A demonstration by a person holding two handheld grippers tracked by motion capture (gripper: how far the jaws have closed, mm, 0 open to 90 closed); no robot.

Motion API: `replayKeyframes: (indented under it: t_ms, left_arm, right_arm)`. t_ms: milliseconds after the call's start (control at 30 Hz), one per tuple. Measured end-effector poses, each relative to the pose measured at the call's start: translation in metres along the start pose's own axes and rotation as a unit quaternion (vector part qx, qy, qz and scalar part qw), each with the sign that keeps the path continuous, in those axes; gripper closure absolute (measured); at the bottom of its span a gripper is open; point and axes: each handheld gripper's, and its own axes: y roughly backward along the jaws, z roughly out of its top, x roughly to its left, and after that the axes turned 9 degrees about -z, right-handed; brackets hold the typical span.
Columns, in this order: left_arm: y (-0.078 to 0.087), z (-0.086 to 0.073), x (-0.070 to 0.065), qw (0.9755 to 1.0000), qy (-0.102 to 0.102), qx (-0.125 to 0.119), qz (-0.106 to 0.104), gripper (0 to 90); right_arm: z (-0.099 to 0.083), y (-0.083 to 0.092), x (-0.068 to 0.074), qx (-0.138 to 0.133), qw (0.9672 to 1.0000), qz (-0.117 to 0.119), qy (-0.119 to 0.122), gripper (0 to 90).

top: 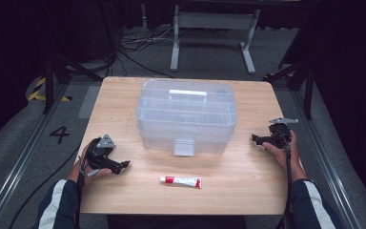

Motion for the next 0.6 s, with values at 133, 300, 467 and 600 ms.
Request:
replayKeyframes:
  t_ms: [133,300,467,600]
  left_arm:
    - [0.0001,0.0,0.0,1.0,0.0,0.0,0.0,0.2]
    - [0.0,0.0,0.0001,1.0,-0.001,0.0,0.0,0.2]
    - [-0.0003,0.0007,0.0019,0.9999,-0.01,0.001,-0.005,0.2]
    - [-0.0005,0.0009,0.0023,0.9999,-0.011,0.001,-0.007,0.2]
  right_arm:
    - [-0.0009,0.0011,0.0,0.001,1.0,0.001,-0.001,0.4]
    - [-0.0009,0.001,-0.0001,0.0,1.0,0.001,0.0,0.4]
    - [-0.0015,0.0015,-0.0016,0.0,1.0,0.006,0.005,0.4]
    - [-0.0033,0.0032,-0.0029,0.0,0.9999,0.007,0.007,0.7]
